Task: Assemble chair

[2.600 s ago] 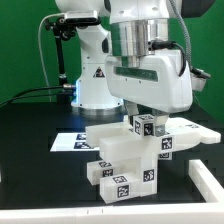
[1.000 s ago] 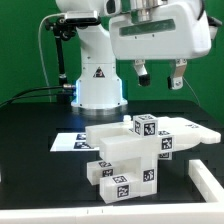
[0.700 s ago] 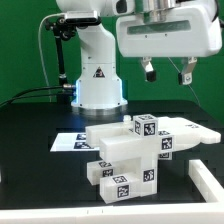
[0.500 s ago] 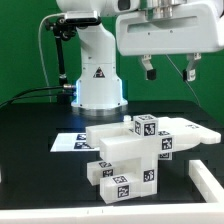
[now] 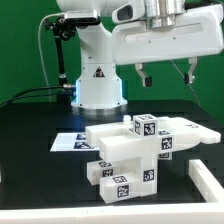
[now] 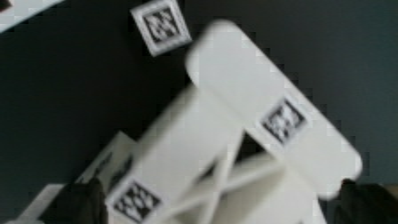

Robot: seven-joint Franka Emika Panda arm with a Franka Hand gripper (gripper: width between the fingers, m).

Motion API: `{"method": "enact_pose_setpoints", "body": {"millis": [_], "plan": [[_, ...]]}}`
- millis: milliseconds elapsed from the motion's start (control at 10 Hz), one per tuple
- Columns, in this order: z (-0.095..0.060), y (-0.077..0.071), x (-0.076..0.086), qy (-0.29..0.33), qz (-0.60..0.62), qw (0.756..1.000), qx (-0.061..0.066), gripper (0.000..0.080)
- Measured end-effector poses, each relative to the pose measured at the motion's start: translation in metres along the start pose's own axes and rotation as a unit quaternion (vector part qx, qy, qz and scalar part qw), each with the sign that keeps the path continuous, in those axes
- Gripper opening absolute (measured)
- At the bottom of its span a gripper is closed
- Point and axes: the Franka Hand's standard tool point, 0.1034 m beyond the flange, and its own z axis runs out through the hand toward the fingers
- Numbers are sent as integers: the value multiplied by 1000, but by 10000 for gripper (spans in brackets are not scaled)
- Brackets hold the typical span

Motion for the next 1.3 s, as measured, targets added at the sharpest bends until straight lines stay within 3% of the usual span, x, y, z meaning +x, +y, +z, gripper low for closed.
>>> {"method": "enact_pose_setpoints", "body": {"millis": [100,300,600,700,900,1100,1300], "plan": [[12,4,-12,15,-21,1000,0,649],[32,8,-13,17,-93,995,-14,649],[32,6,-13,30,-137,990,-8,649],[41,13,-26,56,-147,988,0,649],[64,24,-52,54,-142,988,-9,649],[73,20,-60,47,-140,989,-12,649],[92,16,-58,51,-145,988,-20,649]]}}
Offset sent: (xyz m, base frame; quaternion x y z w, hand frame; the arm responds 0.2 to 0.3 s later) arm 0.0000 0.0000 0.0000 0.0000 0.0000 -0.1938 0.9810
